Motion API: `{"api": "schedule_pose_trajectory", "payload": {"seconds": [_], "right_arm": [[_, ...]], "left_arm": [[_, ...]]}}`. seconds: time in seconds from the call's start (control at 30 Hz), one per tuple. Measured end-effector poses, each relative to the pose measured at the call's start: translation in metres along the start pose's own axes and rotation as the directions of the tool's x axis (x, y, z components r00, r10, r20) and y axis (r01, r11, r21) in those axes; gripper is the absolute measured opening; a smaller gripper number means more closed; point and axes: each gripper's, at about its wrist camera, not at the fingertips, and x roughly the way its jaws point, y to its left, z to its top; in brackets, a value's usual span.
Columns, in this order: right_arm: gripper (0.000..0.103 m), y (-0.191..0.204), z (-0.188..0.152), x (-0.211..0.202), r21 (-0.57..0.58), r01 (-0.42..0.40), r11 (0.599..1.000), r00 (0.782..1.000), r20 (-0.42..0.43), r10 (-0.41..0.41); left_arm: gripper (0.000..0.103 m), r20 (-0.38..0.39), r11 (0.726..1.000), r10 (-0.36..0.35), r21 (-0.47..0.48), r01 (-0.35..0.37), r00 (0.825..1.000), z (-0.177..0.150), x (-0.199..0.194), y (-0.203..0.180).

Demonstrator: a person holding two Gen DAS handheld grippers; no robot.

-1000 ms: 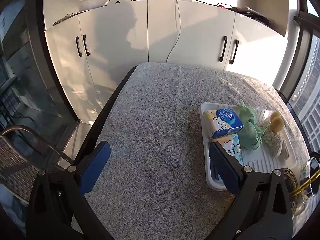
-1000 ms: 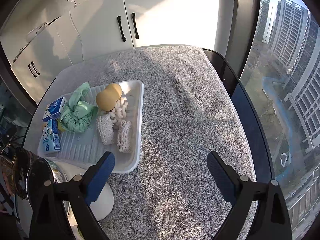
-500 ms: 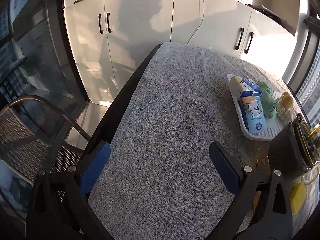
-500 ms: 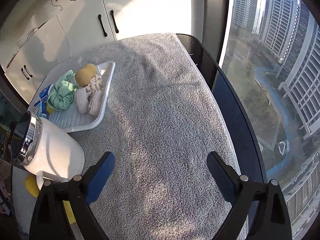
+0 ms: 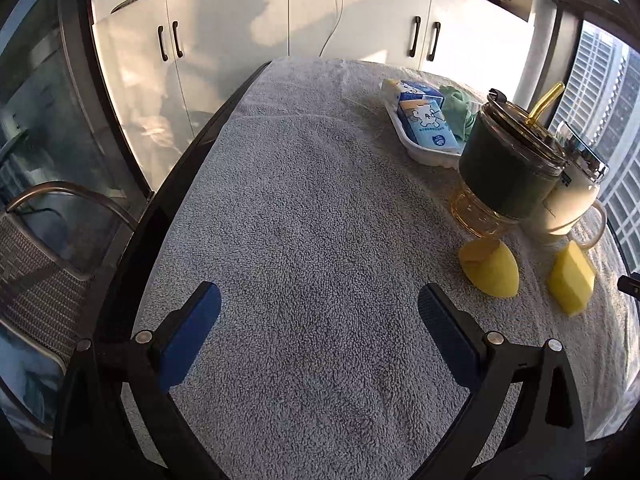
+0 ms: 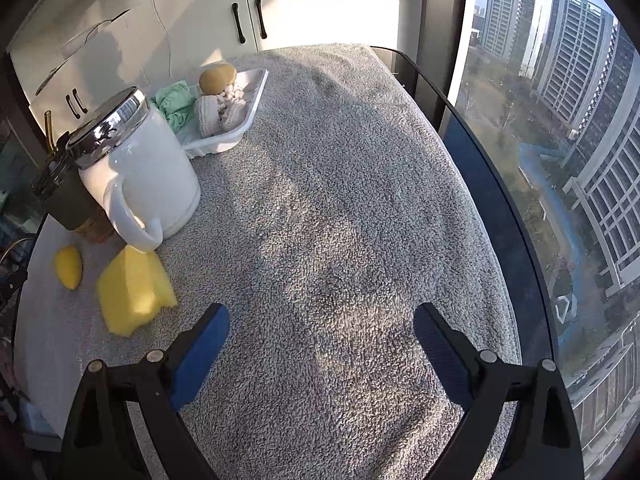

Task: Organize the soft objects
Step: 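Move both open tools toward the yellow sponge and yellow wedge sponge, then grasp the yellow wedge sponge with the left tool while the right tool grasps the yellow rectangular sponge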

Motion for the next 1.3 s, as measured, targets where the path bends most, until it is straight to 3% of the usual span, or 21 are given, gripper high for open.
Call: {"api": "schedule_pose_trajectory", "payload": {"seconds": [0.27,0.5,0.73,1.03,1.3], "right_arm": [[0.095,0.045,-0.036,-0.017,-0.098,-0.059,0.993,0.998,-0.009,0.059],[0.095,0.081,-0.047,-0.020,-0.164,-0.108,0.981,0.994,-0.002,0.110],[0.095,0.115,-0.043,0.002,-0.223,-0.079,0.972,0.997,0.006,0.082],[0.095,0.126,-0.026,0.021,-0.223,-0.051,0.974,0.998,0.026,0.059],[0.095,0.125,-0.018,0.030,-0.207,-0.046,0.977,0.998,0.025,0.052]], "left_arm": [[0.100,-0.021,0.992,-0.111,0.058,0.112,0.994,-0.015,-0.019,-0.041],[0.100,-0.032,0.980,-0.183,0.073,0.185,0.983,-0.012,-0.014,-0.080],[0.100,-0.110,0.989,-0.143,0.026,0.146,0.984,0.002,0.020,-0.106],[0.100,-0.186,0.998,-0.053,-0.022,0.050,0.981,0.013,0.058,-0.112],[0.097,-0.160,1.000,0.013,-0.023,-0.017,0.987,0.017,0.064,-0.115]]}}
